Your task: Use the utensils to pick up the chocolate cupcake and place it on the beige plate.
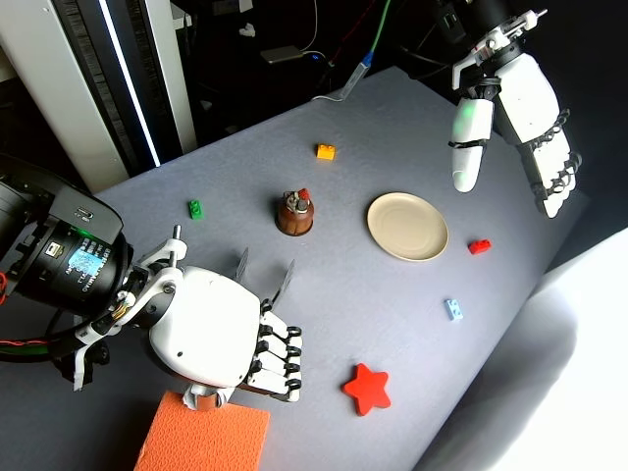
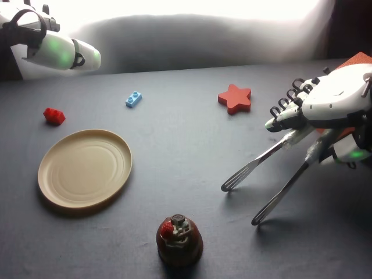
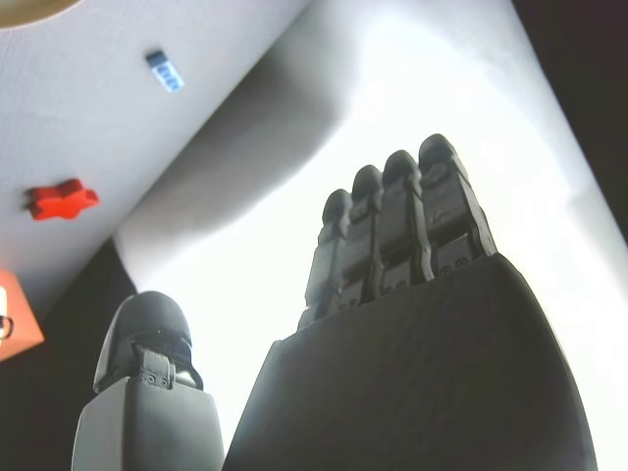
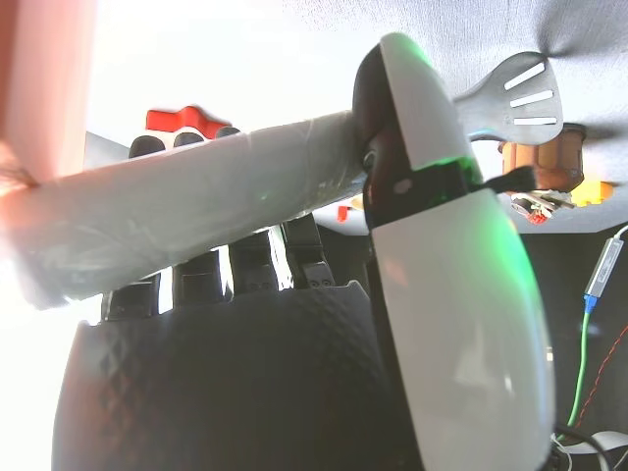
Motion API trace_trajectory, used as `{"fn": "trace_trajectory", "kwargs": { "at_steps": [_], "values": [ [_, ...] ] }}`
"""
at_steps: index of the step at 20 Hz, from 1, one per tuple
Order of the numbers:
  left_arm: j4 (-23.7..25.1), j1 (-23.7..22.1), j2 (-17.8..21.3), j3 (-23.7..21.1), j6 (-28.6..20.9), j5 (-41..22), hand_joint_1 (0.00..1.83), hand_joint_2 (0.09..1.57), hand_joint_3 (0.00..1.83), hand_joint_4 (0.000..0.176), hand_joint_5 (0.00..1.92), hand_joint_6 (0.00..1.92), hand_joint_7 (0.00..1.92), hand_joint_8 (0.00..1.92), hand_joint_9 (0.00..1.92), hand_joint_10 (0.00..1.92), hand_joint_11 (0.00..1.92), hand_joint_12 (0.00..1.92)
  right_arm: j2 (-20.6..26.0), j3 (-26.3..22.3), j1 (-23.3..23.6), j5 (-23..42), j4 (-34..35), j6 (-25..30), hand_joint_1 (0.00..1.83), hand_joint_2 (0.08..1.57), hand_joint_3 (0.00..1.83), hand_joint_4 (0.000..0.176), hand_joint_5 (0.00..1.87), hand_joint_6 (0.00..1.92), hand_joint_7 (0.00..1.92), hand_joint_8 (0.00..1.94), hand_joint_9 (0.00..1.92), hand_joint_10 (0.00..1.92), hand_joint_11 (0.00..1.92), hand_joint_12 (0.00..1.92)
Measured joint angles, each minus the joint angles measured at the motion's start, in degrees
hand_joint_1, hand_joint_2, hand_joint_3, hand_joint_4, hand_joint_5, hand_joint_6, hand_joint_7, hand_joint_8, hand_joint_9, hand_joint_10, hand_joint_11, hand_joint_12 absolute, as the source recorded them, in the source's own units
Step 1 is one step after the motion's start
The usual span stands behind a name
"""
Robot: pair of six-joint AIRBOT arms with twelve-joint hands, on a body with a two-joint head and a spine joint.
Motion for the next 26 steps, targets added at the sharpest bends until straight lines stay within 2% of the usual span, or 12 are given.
{"fn": "trace_trajectory", "kwargs": {
  "at_steps": [2,6,12,15,16,18,19,20,22,23,25,26],
  "values": [
    [0.0,0.0,0.0,0.0,0.0,0.0,0.11,1.13,0.0,0.0,0.05,0.0,0.07,0.0,0.05,0.0,0.01,0.01,0.0,0.0,0.0,0.1,0.0,0.0,0.96,1.28,0.0,0.0,0.28,0.01,0.31,0.01,0.3,0.02,0.0,0.73],
    [0.0,0.0,0.0,0.0,0.0,0.0,0.11,1.13,0.0,0.0,0.08,0.01,0.09,0.01,0.06,0.01,0.02,0.01,0.0,0.0,0.0,0.3,0.0,-0.1,0.84,1.33,0.01,0.0,0.3,0.01,0.36,0.01,0.36,0.02,0.0,0.87],
    [0.0,0.0,0.0,0.1,0.0,0.0,0.07,1.14,0.0,0.0,0.06,0.0,0.08,0.0,0.06,0.0,0.01,0.02,0.0,0.0,0.0,0.6,0.0,-0.1,0.9,1.31,0.0,0.0,0.36,0.01,0.45,0.02,0.46,0.04,0.0,1.16],
    [0.0,0.0,0.0,0.1,0.0,0.0,0.08,1.13,0.0,0.0,0.08,0.0,0.09,0.0,0.07,0.01,0.02,0.02,0.0,0.0,0.0,0.7,-0.1,0.2,0.94,1.26,0.0,0.0,0.47,0.04,0.59,0.05,0.59,0.1,0.07,1.37],
    [0.0,0.0,0.0,0.1,0.0,0.0,0.07,1.13,0.0,0.0,0.08,0.01,0.1,0.01,0.08,0.01,0.02,0.03,0.0,0.0,0.1,0.7,-0.2,0.5,1.0,1.23,0.0,0.0,0.53,0.03,0.67,0.06,0.6,0.25,0.13,1.42],
    [0.0,0.0,0.0,0.1,0.0,0.0,0.07,1.13,0.0,0.0,0.08,0.0,0.08,0.0,0.06,0.0,0.01,0.03,0.0,0.0,0.5,0.7,-0.4,1.0,1.04,1.2,0.0,0.0,0.62,0.03,0.73,0.12,0.45,0.83,0.18,1.54],
    [0.0,0.0,0.0,0.1,0.0,0.0,0.07,1.13,0.0,0.0,0.08,0.0,0.09,0.0,0.06,0.0,0.02,0.03,0.0,0.1,0.7,0.7,-0.5,1.2,1.03,1.21,0.0,0.0,0.63,0.02,0.67,0.3,0.39,1.02,0.2,1.59],
    [0.0,0.0,0.0,0.1,0.0,0.0,0.07,1.13,0.0,0.0,0.09,0.0,0.09,0.0,0.07,0.0,0.02,0.03,0.0,0.1,0.7,0.7,-0.5,1.2,0.97,1.26,0.01,0.0,0.62,0.02,0.52,0.62,0.3,1.17,0.15,1.66],
    [0.0,0.0,0.0,0.1,0.0,0.0,0.07,1.14,0.0,0.0,0.07,0.0,0.07,0.0,0.06,0.0,0.01,0.03,0.0,0.1,0.7,0.6,-0.4,1.2,0.98,1.25,0.0,0.0,0.66,0.03,0.37,0.96,0.22,1.32,0.12,1.76],
    [0.0,0.0,0.0,0.1,0.0,0.0,0.08,1.14,0.0,0.0,0.07,0.0,0.07,0.0,0.05,0.0,0.01,0.03,0.0,0.1,0.7,0.6,-0.4,1.2,1.04,1.2,0.0,0.0,0.71,0.05,0.41,0.99,0.27,1.31,0.17,1.76],
    [0.0,0.0,0.0,0.1,0.0,0.0,0.09,1.13,0.0,0.0,0.08,0.0,0.08,0.0,0.06,0.01,0.02,0.04,0.0,0.1,0.7,0.7,-0.4,1.2,0.96,1.26,0.01,0.0,0.67,0.04,0.36,0.99,0.27,1.29,0.17,1.74],
    [0.0,0.0,0.0,0.1,0.0,0.0,0.1,1.13,0.0,0.0,0.09,0.01,0.08,0.01,0.07,0.01,0.02,0.05,0.0,0.1,0.8,0.7,-0.4,1.2,1.01,1.23,0.0,0.0,0.71,0.05,0.36,0.99,0.26,1.29,0.17,1.75]
  ]
}}
